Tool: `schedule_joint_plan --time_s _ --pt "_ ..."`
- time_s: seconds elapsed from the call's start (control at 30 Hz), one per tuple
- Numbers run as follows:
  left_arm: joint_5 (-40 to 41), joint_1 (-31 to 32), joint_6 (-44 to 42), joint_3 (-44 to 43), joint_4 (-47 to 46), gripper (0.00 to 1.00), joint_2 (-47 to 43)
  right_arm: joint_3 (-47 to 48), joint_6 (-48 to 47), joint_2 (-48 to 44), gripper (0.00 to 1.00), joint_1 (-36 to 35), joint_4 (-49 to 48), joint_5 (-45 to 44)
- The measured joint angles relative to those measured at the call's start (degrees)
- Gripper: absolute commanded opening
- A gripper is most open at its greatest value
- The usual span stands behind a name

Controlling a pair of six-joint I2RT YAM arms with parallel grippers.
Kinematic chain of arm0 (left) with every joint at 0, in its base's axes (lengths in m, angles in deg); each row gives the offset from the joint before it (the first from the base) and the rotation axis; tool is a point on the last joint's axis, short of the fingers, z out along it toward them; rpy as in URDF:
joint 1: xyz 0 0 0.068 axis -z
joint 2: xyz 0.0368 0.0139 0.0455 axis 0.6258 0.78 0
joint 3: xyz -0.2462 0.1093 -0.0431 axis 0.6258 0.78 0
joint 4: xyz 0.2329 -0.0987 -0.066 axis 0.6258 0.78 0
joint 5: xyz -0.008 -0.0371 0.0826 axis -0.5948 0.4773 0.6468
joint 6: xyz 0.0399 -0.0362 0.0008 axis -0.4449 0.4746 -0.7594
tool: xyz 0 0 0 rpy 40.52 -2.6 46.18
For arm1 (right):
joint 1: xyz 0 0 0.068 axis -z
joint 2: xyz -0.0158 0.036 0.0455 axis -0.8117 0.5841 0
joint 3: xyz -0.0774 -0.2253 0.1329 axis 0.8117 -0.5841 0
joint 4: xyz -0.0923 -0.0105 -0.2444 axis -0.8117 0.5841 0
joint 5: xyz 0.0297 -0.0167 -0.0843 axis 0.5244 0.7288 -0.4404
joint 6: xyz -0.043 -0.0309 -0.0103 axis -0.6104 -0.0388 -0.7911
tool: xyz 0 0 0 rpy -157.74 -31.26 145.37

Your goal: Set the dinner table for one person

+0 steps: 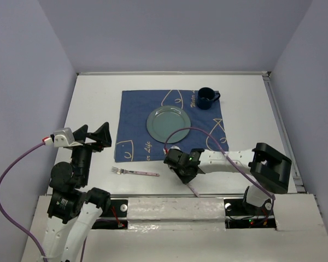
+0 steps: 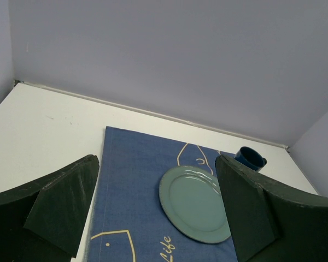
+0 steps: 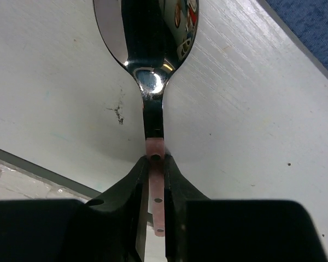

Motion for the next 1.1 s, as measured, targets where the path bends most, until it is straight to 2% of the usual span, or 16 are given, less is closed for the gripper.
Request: schedule_joint_plan --time_s 0.23,0.43,0.53,0.77,0.83,1.1 --pt "-0.02 0.0 0.0 0.0 0.0 0.99 0.0 0.2 -0.22 -1.57 0.0 -1.66 0.28 -1.7" --pt "-0.15 0.0 0.02 0.0 0.0 0.99 0.0 2.14 -0.76 -9.25 0.0 0.5 -0.04 -4.79" --pt "-0.15 0.0 0.13 0.0 0.0 0.99 0.0 3.58 -2.08 -10.38 0.0 6.4 -2.69 -5.95" --pt "-0.2 0.0 0.17 0.0 0.02 0.99 -0.07 6.97 -4.55 -6.56 0.0 26.88 -9.46 -6.08" --pt "-0.17 0.0 0.17 0.0 0.04 0.99 -0.22 9.22 -4.72 -3.54 0.0 30.51 -11.3 -5.81" --pt "-0.17 0.17 0.17 0.0 0.04 0.99 -0.44 13.7 -4.92 4.98 0.0 37.83 -14.86 -1.97"
